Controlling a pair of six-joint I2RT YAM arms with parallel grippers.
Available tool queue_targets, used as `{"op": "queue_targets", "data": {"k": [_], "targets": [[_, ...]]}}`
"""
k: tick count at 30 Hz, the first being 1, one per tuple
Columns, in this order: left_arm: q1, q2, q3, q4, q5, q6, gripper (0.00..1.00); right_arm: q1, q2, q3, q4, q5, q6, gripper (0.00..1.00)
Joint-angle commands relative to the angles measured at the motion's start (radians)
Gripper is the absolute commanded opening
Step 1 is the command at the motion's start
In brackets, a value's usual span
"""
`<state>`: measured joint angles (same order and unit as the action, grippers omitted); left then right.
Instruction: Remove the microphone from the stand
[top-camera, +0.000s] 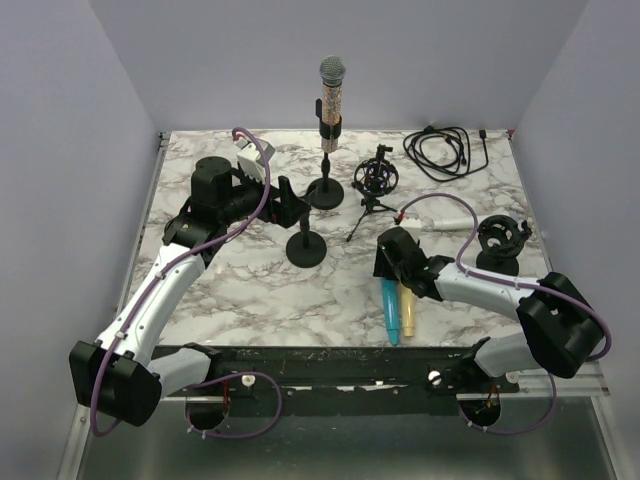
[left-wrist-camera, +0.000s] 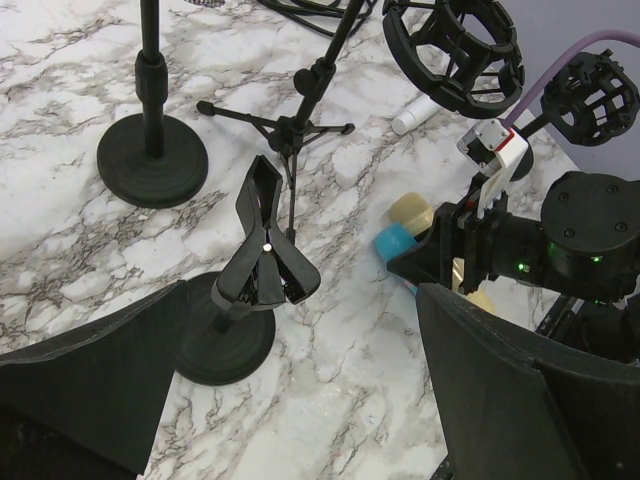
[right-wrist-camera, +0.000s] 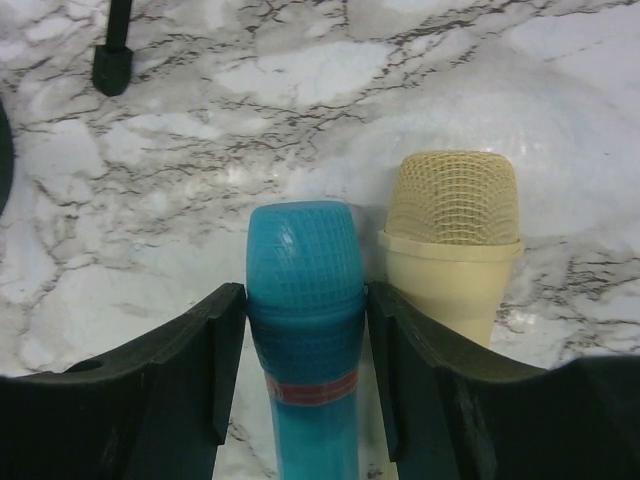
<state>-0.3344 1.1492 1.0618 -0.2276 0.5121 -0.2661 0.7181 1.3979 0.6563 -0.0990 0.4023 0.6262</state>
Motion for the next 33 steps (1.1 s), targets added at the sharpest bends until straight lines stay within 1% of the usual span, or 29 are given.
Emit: {"op": "queue_targets", "data": {"k": [1, 2, 5, 7, 11, 14, 19, 27, 33], "targets": [[-0.005, -0.023, 0.021, -0.013, -0.003, 0.005, 0.98, -0.003, 0.021, 0.02, -0.078, 0.126, -0.024, 0.59], [-0.005, -0.023, 0.021, -0.014, -0.004, 0.005, 0.99, -0.003, 0.024, 0.025, -0.087, 0.145, -0.017, 0.61], [-0.005, -0.019, 0.021, -0.012, 0.003, 0.002, 0.98, -0.004, 0.025, 0.032, -0.098, 0.145, -0.024, 0.62], [-0.005, -0.019, 0.021, -0.01, 0.006, 0.0, 0.98, -0.003, 0.03, 0.04, -0.111, 0.155, -0.017, 0.65], [-0.012, -0.023, 0.02, -0.013, 0.0, 0.002, 0.98, -0.003, 0.029, 0.049, -0.112, 0.136, -0.034, 0.73], [-0.014, -0.025, 0.022, -0.012, 0.004, 0.001, 0.98, -0.003, 0.014, 0.073, -0.129, 0.112, -0.046, 0.77], [-0.014, -0.028, 0.026, -0.019, 0.003, 0.002, 0.98, -0.004, -0.057, 0.127, -0.177, 0.072, -0.046, 0.79], [-0.015, -0.025, 0.032, -0.023, 0.008, 0.003, 0.98, -0.003, -0.195, 0.212, -0.268, 0.057, -0.039, 0.88], [-0.02, -0.03, 0.026, -0.021, -0.008, 0.009, 0.98, -0.003, -0.306, 0.278, -0.215, -0.075, 0.0, 0.93]]}}
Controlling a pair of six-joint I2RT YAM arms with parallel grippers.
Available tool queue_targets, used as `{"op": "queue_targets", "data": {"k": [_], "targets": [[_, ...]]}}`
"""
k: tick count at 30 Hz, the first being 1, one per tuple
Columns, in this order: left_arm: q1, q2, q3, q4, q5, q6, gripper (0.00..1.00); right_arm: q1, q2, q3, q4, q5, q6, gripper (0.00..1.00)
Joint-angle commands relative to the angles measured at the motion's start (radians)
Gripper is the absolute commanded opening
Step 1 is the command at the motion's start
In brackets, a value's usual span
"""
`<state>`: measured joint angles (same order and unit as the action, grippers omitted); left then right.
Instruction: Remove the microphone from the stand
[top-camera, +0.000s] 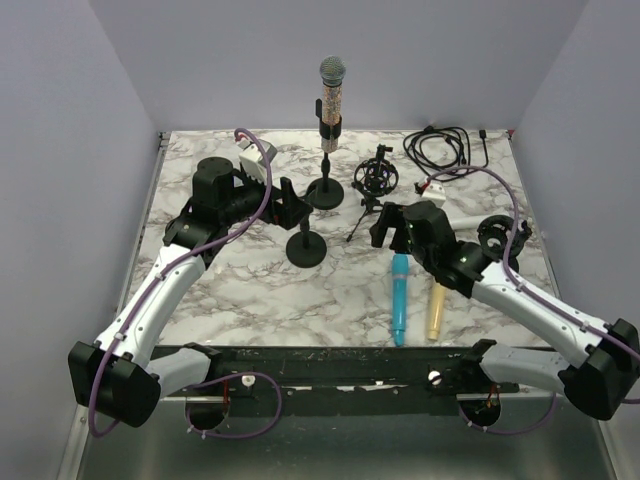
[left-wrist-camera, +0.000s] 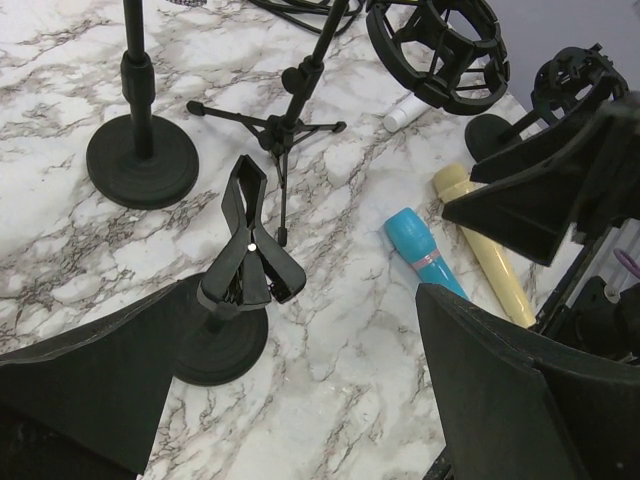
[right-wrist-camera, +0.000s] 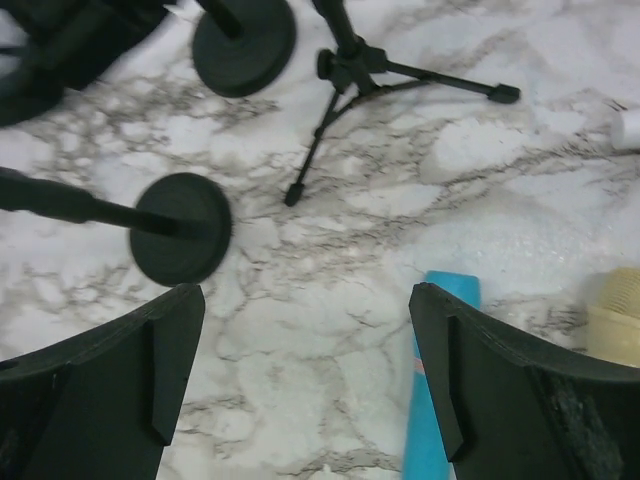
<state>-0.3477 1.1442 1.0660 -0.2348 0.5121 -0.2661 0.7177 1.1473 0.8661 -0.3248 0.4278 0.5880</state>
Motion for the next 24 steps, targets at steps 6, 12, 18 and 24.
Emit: {"op": "queue_targets", "data": {"k": [6, 12, 18, 24], "targets": [[-0.007, -0.018, 0.023, -0.018, -0.007, 0.011, 0.98, -0.003, -0.046, 0.185, 0.074, -0.175, 0.143, 0.95], [-0.008, -0.023, 0.024, -0.017, -0.005, 0.01, 0.98, -0.007, 0.017, 0.279, 0.08, -0.033, 0.287, 1.0], [-0.008, -0.031, 0.025, -0.017, -0.001, 0.01, 0.98, -0.029, 0.12, 0.388, -0.035, 0.092, 0.398, 1.0], [-0.009, -0.032, 0.023, -0.012, 0.004, 0.005, 0.98, -0.031, 0.112, 0.365, -0.054, 0.218, 0.395, 0.97]]}}
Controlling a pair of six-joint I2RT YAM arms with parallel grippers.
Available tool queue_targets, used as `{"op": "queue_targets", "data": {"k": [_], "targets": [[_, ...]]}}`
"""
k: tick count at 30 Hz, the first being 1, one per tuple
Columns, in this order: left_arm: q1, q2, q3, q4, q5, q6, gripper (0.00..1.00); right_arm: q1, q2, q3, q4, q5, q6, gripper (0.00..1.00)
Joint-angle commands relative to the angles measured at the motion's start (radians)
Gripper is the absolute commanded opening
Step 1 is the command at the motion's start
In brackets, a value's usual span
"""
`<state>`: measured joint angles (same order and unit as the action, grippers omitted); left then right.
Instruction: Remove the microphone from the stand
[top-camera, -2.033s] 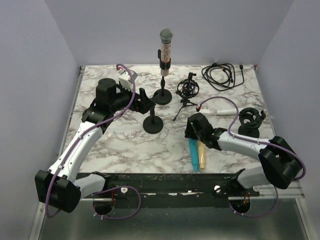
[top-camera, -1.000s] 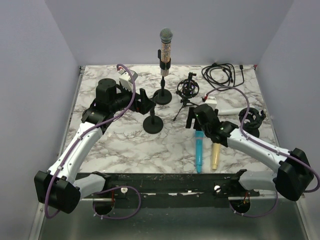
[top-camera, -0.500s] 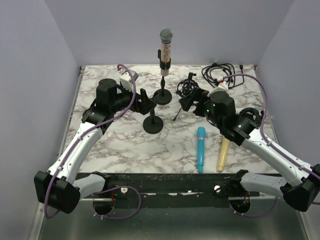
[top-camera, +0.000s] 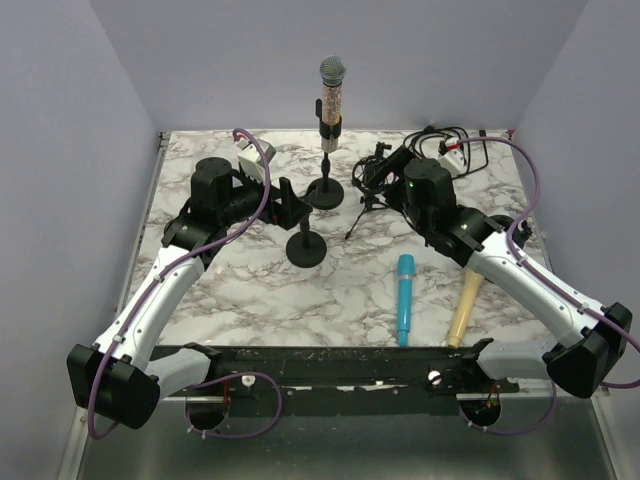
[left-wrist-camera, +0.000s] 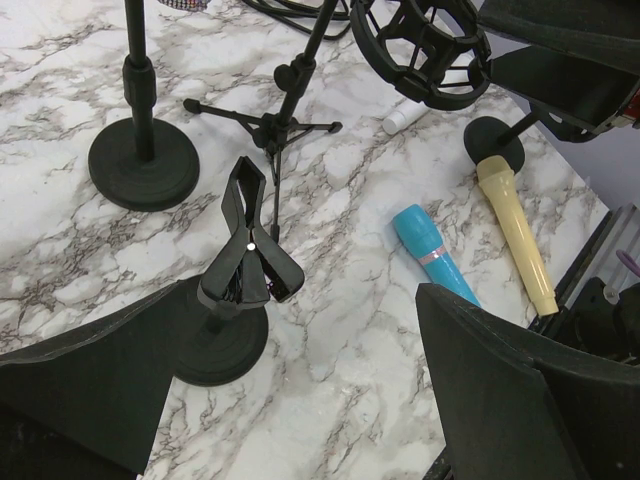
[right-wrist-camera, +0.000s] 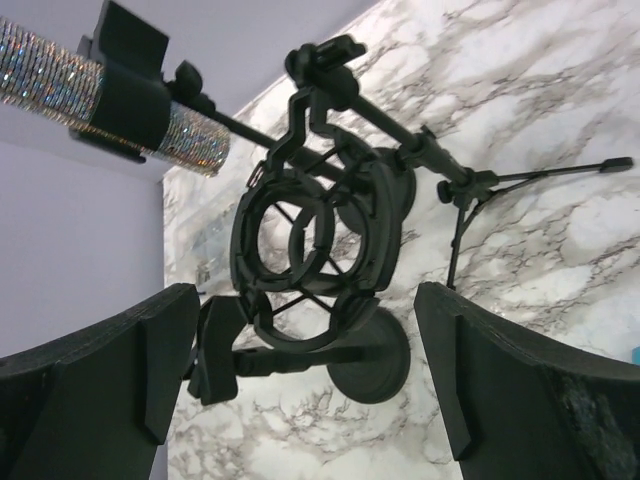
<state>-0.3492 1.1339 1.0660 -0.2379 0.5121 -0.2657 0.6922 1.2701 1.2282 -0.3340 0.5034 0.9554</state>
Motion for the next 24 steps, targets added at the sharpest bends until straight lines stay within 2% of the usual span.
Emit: {"op": "queue_targets", "data": {"k": [1, 5, 10, 19, 24], "targets": [[-0.007, -0.022, 0.023, -0.01, 0.005, 0.004, 0.98, -0.006, -0.02, -0.005, -0.045, 0.161, 0.02, 0.97], [-0.007, -0.023, 0.023, -0.002, 0.022, -0.007, 0.98, -0.016, -0.027, -0.036, 0.014, 0.177, -0.045, 0.94], [-0.006, -0.025, 0.018, 0.003, 0.021, -0.009, 0.98, -0.056, 0.042, 0.017, 0.022, 0.041, -0.067, 0.89], [-0.007, -0.021, 0.019, 0.001, 0.023, -0.009, 0.98, -0.068, 0.09, 0.023, 0.035, 0.029, -0.095, 0.82], [-0.007, -0.019, 0.018, 0.004, 0.028, -0.012, 0.98, -0.074, 0.094, 0.009, 0.046, 0.033, -0.134, 0.69]]}}
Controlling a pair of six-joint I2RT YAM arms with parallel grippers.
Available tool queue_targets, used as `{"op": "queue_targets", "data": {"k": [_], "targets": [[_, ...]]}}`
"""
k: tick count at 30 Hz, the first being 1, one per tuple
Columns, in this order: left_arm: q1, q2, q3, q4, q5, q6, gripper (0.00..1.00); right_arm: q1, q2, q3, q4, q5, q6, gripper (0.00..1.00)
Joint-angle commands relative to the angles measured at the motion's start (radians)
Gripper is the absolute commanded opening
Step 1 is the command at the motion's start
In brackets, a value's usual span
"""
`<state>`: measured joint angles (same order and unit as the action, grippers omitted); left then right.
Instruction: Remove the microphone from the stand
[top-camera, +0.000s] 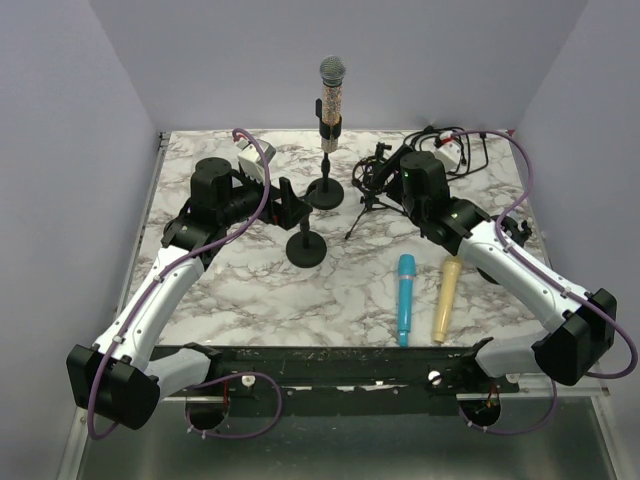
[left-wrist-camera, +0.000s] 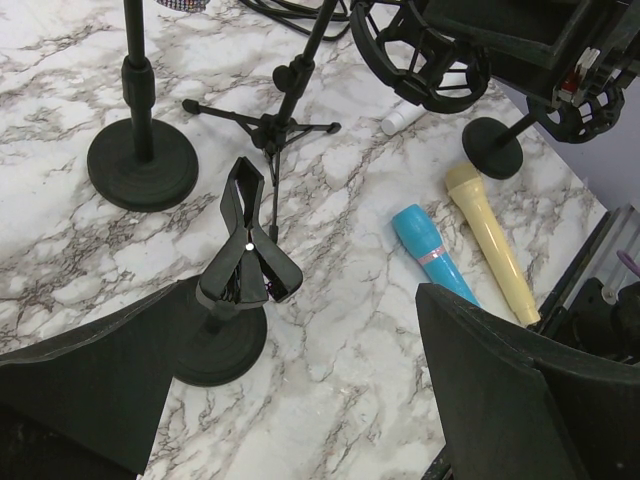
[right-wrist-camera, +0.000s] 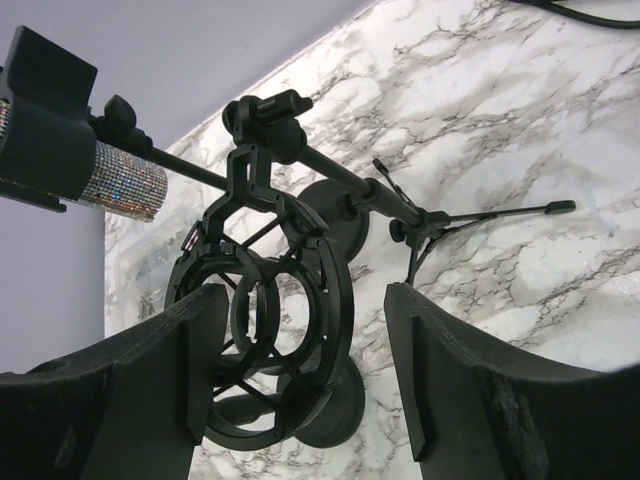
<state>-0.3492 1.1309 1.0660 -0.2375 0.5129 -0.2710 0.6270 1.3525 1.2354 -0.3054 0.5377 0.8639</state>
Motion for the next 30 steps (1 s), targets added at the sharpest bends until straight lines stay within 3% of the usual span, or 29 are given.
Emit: {"op": "queue_targets", "data": {"k": [1, 5, 13, 30], "targets": [[-0.007, -0.016, 0.018, 0.005, 0.027, -0.007, 0.98, -0.01, 0.01, 0.005, 0.018, -0.005, -0.049, 0.64], [-0.007, -0.017, 0.017, 0.003, 0.026, -0.007, 0.98, -0.017, 0.003, 0.014, 0.019, -0.036, -0.082, 0.5], [-0.006, -0.023, 0.015, 0.007, 0.023, -0.007, 0.98, -0.043, -0.022, 0.036, 0.004, -0.162, -0.126, 0.46], [-0.032, -0.064, -0.02, 0.068, 0.047, 0.0, 0.98, -0.084, -0.144, 0.116, -0.191, -0.436, -0.162, 0.44]]}}
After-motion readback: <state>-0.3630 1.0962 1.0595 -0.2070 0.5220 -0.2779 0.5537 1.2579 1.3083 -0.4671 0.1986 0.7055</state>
